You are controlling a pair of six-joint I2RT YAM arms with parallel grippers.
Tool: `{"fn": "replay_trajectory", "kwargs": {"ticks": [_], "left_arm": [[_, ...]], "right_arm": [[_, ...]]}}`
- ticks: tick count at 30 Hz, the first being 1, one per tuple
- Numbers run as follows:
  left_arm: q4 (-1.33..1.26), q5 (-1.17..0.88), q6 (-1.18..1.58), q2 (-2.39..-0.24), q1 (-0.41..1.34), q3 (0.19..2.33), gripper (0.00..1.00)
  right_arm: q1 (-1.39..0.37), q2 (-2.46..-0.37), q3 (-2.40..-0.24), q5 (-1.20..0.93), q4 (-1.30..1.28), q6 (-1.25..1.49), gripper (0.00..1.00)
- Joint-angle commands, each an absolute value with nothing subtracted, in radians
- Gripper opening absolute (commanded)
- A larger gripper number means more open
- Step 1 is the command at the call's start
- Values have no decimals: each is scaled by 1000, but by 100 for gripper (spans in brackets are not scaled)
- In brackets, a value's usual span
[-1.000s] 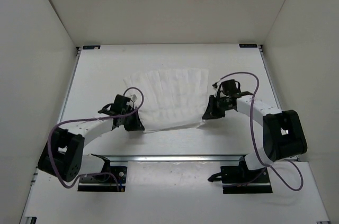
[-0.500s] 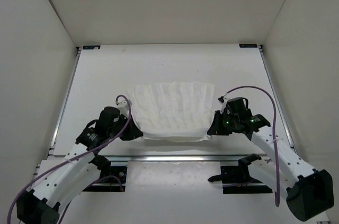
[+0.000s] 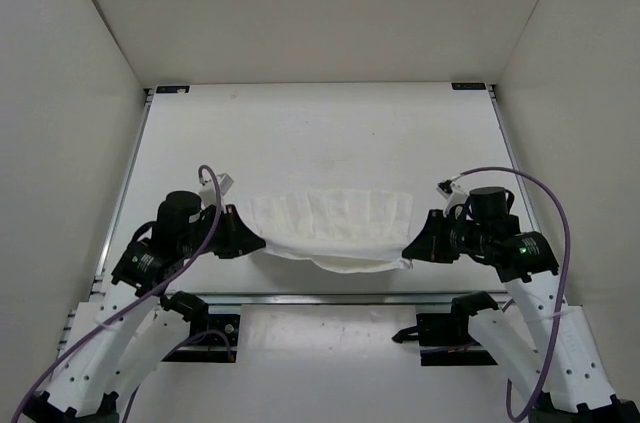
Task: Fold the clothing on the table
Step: Fold the skirt
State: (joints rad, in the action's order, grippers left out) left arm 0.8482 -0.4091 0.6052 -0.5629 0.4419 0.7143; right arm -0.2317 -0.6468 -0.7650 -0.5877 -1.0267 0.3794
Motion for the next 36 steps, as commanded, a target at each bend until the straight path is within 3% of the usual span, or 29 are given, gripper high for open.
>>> {"fn": "replay_trajectory", "kwargs": {"ticks": [1, 6, 10, 16, 20, 21, 22, 23, 27, 36], "left_arm": [[836, -281, 546, -643, 368, 784, 0], [544, -369, 570, -805, 213, 707, 0], [369, -374, 632, -891, 206, 663, 0], [235, -345, 658, -1050, 172, 656, 0], [157, -316, 664, -1199, 150, 734, 0], [141, -337, 663, -1256, 135, 750, 14], [115, -351, 664, -1313, 121, 779, 42], [115, -386, 667, -1337, 112, 816, 49], [196, -396, 597, -1384, 100, 907, 58], [249, -178, 601, -1085, 198, 573, 66]], "right_arm": [[-199, -713, -828, -528, -1065, 311, 0], [-120, -879, -792, -678, -691, 357, 0], [-26, -997, -700, -804, -357, 494, 0], [-8, -1188, -736, -773, -186, 526, 0], [-20, -1459, -927, -785, -138, 488, 0], [-24, -1541, -1016, -758, -182, 456, 9], [-29, -1570, -1057, -700, -211, 443, 18], [-32, -1615, -1101, -675, -257, 434, 31], [-35, -1542, -1040, -511, -215, 448, 46], [-76, -1192, -596, -388, -152, 532, 49]]}}
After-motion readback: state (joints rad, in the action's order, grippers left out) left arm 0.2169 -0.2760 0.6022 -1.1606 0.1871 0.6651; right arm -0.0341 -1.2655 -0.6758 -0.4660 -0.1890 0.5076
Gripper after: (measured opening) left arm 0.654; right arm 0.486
